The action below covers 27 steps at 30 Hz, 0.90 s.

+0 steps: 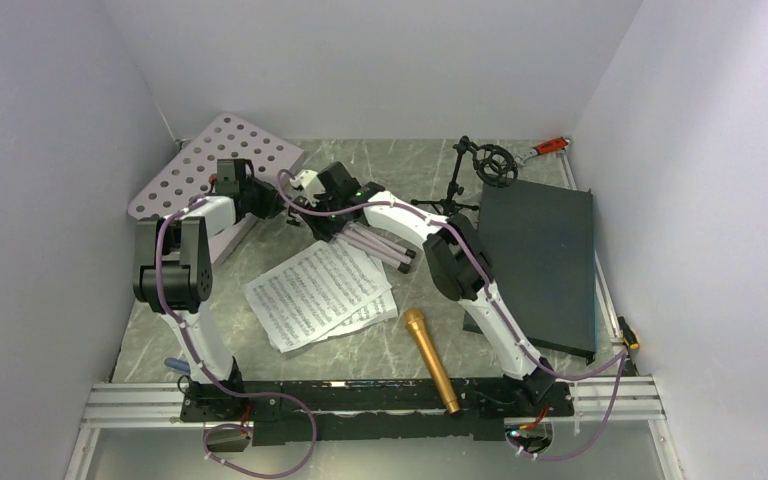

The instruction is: Set up the instrument practice props

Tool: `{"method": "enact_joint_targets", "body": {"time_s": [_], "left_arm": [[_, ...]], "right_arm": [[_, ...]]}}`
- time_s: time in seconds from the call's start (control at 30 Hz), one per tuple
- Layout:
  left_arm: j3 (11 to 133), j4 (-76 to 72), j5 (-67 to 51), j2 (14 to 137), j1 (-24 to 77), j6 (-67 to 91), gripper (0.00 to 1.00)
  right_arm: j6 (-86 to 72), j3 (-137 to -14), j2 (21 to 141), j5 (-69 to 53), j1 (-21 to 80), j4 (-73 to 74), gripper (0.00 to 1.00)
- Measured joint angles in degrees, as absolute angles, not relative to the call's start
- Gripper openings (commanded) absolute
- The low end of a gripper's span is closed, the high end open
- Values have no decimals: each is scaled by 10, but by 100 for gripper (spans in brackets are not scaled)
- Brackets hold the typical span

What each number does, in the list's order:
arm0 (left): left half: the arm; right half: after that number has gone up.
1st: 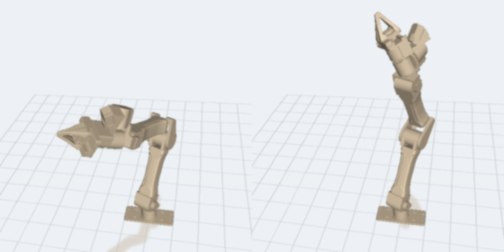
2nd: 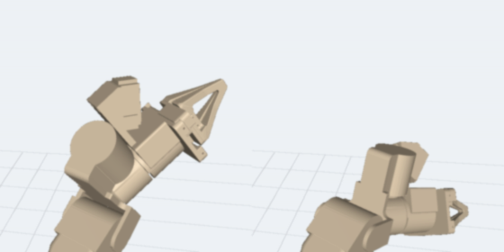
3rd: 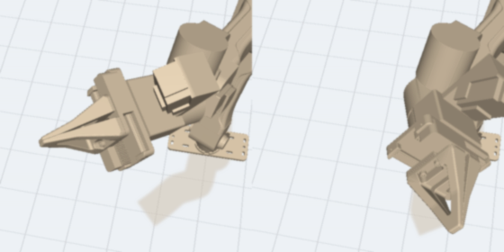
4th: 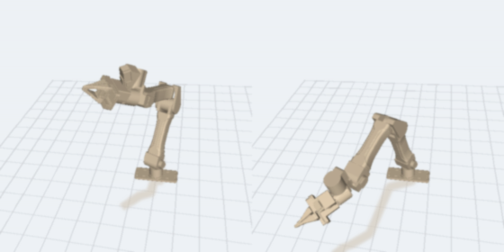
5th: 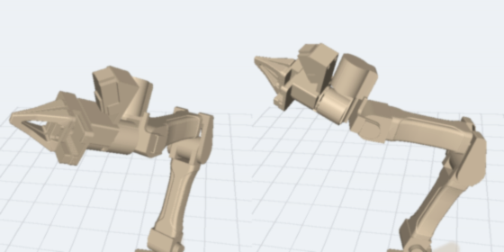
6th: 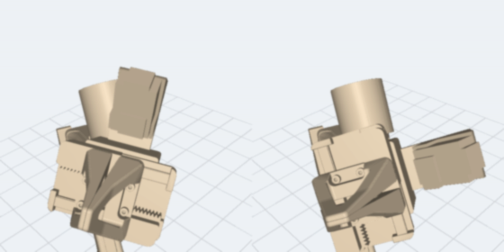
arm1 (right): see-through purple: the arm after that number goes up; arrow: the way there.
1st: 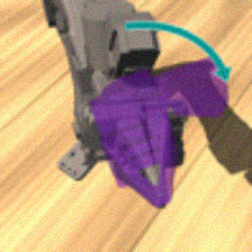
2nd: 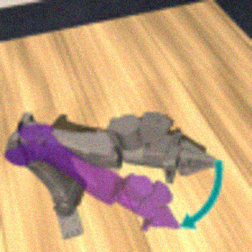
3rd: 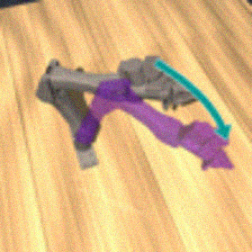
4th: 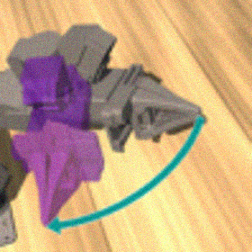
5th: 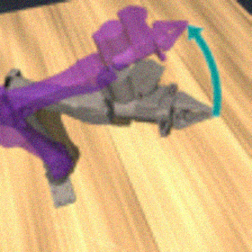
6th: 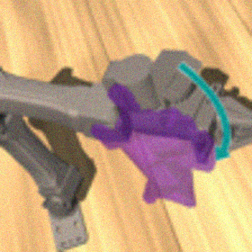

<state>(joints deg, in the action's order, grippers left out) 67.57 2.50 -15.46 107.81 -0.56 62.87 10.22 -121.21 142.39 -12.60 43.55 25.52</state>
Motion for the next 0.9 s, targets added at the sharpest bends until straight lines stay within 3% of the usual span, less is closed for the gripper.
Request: {"method": "enact_joint_targets", "body": {"time_s": [0.9], "left_arm": [[707, 52, -133, 933, 62, 522, 3]], "right_arm": [[41, -1104, 1276, -52, 443, 249, 0]]}}
